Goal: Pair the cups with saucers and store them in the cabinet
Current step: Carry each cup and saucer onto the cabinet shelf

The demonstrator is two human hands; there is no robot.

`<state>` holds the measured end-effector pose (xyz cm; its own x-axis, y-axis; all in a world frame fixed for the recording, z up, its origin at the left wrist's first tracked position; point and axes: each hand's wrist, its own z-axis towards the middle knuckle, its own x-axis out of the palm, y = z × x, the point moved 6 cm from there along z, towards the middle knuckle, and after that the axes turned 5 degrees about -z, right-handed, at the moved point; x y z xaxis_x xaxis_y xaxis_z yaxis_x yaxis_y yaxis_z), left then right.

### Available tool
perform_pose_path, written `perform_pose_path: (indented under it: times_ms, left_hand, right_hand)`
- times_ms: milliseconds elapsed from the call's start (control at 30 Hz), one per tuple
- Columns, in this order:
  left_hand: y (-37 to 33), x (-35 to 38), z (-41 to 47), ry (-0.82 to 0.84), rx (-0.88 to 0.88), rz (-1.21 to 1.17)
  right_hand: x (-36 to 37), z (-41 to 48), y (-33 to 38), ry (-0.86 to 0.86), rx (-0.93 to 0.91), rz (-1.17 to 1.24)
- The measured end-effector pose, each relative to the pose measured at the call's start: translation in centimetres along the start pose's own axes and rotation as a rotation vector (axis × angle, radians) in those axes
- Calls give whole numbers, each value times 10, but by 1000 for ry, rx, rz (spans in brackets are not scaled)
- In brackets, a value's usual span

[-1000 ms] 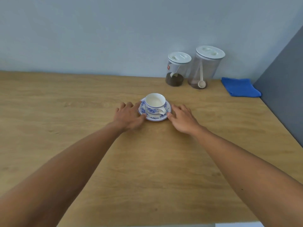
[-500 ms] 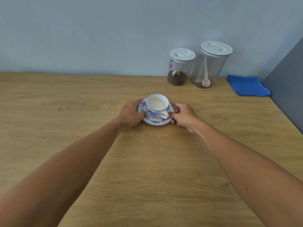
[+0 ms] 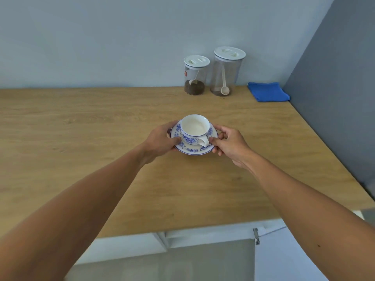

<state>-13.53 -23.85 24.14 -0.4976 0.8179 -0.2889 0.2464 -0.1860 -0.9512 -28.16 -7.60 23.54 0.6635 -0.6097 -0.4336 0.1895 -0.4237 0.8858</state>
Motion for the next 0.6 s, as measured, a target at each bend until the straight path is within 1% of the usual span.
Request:
perform_pose_path:
  times_ms: [167,367,600]
  left_hand:
    - [-17,48,-73,52,22,-31]
    - [-18,99,-165,91,18,-62]
    - [18,144,-254,111,-5,-134]
  right_hand:
    - [-32,-90,-20,-37,14,20]
    - [-52,-195,-51,-62,41,29]
    - [-46,-291,-99,-51,72,30]
